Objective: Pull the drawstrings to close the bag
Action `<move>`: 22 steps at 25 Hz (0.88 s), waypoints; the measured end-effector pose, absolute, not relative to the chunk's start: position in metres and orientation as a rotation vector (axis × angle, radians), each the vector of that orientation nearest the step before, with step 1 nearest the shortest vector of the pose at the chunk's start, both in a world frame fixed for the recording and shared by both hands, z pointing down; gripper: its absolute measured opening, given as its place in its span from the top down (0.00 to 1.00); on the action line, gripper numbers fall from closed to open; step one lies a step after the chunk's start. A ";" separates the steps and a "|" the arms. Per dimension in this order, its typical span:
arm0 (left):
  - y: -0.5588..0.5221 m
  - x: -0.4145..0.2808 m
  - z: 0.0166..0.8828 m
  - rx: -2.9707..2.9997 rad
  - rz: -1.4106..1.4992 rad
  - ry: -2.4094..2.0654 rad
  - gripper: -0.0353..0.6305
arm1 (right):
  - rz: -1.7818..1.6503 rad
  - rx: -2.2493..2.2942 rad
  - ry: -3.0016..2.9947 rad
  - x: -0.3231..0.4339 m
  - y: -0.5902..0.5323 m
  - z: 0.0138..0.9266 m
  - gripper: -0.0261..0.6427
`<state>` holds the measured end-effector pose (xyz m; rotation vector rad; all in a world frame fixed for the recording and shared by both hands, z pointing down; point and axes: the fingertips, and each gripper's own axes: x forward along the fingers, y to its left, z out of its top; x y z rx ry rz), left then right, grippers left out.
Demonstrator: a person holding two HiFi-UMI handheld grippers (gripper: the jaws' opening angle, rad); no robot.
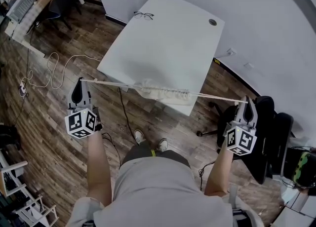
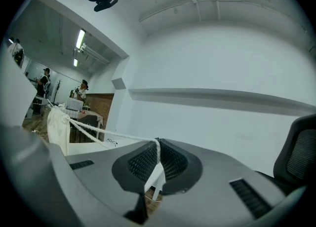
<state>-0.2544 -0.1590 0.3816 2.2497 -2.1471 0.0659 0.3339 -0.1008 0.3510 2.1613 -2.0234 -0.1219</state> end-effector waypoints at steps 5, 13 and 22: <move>-0.160 -0.258 0.381 2.251 0.059 -2.140 0.92 | -0.113 2.161 -2.021 0.330 -0.100 0.353 0.91; -0.164 -0.265 0.378 2.272 0.069 -2.147 0.92 | -0.112 2.162 -2.018 0.322 -0.103 0.354 0.91; -0.164 -0.272 0.377 2.300 0.110 -2.136 0.92 | -0.040 2.174 -2.011 0.315 -0.103 0.367 0.91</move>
